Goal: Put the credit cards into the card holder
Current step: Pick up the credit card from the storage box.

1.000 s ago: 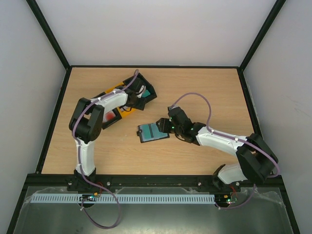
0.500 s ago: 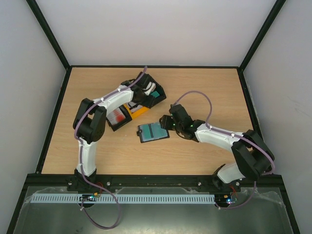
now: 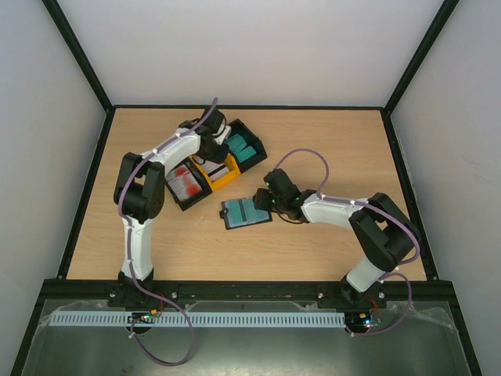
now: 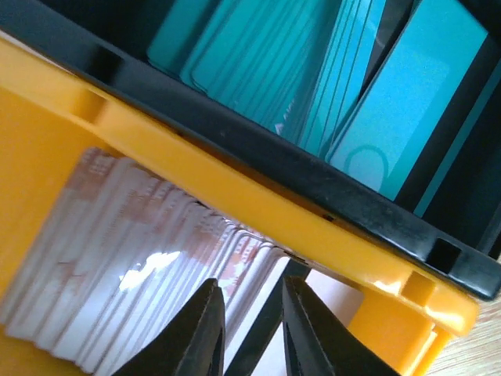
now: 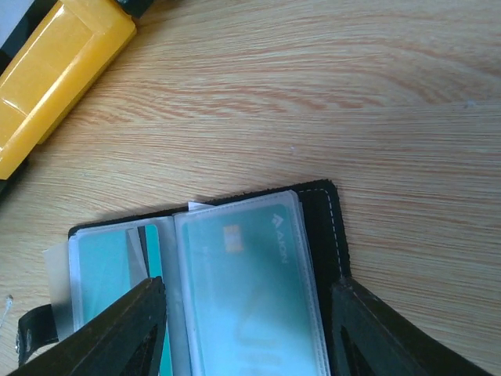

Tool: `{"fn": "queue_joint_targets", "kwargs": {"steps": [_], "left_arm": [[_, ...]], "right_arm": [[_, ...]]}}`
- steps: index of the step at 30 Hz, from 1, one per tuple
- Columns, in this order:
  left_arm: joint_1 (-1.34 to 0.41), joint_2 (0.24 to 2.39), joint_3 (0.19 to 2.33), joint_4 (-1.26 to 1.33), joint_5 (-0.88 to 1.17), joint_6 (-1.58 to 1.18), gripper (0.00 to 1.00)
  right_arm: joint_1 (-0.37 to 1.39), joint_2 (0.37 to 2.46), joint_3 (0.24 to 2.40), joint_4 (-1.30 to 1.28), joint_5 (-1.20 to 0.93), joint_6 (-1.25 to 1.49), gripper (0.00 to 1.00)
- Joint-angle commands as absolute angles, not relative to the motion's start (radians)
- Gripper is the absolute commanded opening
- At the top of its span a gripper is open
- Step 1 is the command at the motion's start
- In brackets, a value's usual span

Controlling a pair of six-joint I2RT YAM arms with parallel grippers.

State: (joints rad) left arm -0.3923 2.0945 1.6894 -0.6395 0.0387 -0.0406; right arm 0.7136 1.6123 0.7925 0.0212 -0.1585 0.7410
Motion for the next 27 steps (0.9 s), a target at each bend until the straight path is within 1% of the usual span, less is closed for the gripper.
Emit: {"fn": "queue_joint_targets", "kwargs": {"steps": [1, 6, 9, 14, 24, 27], "left_arm": [[-0.399, 2.140, 1.688, -0.685, 0.077, -0.028, 0.24], [-0.399, 2.156, 1.683, -0.708, 0.067, -0.019, 0.36], [-0.399, 2.165, 1.686, -0.721, 0.061, -0.028, 0.37], [-0.405, 2.167, 1.671, -0.730, 0.055, -0.038, 0.33], [-0.423, 2.164, 1.670, -0.745, 0.055, -0.035, 0.21], [-0.429, 2.155, 1.670, -0.748, 0.059, -0.035, 0.20]], "right_arm": [[0.709, 1.628, 0.829, 0.026, -0.174, 0.737, 0.57], [0.710, 1.641, 0.833, 0.027, -0.179, 0.735, 0.57], [0.710, 1.650, 0.836, 0.030, -0.189, 0.737, 0.57], [0.709, 1.660, 0.837, 0.032, -0.197, 0.739, 0.57], [0.708, 1.688, 0.843, 0.034, -0.209, 0.745, 0.57], [0.708, 1.690, 0.844, 0.034, -0.210, 0.746, 0.57]]}}
